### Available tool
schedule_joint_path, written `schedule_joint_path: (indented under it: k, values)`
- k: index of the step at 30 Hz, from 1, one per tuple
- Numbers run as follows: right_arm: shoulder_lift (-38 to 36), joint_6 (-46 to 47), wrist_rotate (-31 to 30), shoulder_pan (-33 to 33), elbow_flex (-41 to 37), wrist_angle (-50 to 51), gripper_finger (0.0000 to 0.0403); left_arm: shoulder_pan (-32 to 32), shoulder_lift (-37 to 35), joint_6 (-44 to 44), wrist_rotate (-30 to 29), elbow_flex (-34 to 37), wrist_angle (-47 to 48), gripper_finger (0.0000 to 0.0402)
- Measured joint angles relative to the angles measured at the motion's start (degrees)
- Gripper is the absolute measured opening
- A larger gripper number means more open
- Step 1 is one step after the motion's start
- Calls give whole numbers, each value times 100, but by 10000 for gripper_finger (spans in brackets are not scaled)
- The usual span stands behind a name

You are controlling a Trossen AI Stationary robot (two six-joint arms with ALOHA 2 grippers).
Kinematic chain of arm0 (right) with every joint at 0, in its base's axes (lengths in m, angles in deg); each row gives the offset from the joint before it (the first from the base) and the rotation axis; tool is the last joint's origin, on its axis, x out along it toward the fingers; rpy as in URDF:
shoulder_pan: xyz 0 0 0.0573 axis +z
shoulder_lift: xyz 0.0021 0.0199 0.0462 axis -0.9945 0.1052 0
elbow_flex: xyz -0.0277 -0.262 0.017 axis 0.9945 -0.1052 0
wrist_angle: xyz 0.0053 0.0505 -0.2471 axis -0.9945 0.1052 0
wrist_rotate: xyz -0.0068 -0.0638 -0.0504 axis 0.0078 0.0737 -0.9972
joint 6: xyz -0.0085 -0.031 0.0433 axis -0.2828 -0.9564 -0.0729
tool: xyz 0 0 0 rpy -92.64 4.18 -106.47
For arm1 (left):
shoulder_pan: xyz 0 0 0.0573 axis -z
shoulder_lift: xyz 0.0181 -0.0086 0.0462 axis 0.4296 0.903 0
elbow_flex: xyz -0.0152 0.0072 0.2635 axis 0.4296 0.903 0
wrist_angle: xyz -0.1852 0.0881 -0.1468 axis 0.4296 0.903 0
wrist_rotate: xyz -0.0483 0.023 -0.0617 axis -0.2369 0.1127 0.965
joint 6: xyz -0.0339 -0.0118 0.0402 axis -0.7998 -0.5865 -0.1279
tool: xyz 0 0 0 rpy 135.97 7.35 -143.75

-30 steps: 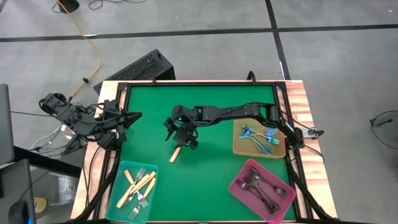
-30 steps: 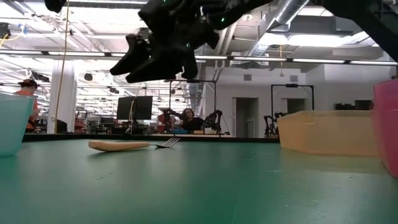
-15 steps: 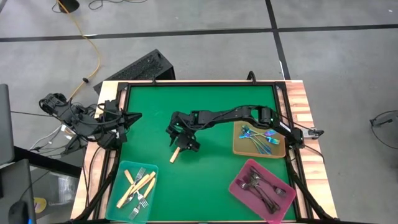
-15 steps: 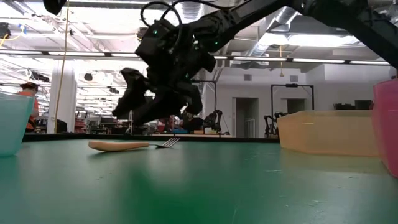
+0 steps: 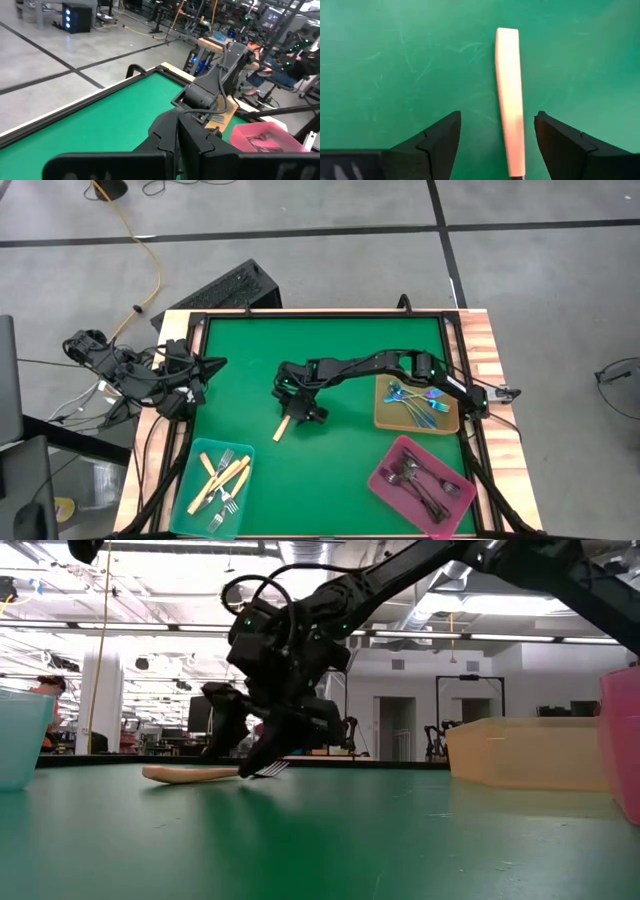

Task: Sort silverware by color (type)
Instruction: Put the yellow fork into the blue bin

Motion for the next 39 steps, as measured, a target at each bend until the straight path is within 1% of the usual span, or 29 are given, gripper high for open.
schedule_joint_path:
  k: [6,9,12,15,20,24,25,35,39]
  values:
    - [1,0,-1,-151,0,124,245,0,-1,-64,-105,0,2,0]
    - [205,32,79,-229,19,17,227,0,-1,-77,-107,0,1,0]
    - [322,150,-66,-227,26,-31,206,0,0,-81,-107,0,2,0]
    - [390,177,-175,-229,31,-26,176,0,0,-81,-118,0,4,0]
    - [406,174,-314,-215,22,-101,115,0,0,-42,-136,0,11,0]
    - [414,483,-366,-249,20,-288,69,0,0,-39,-144,0,11,0]
    - [416,542,-366,-257,20,-302,65,0,0,-39,-144,0,11,0]
    - [384,625,-430,-261,9,-452,65,0,0,-66,-149,0,9,0]
    - [389,805,-374,-301,28,-537,65,0,0,-68,-149,0,9,0]
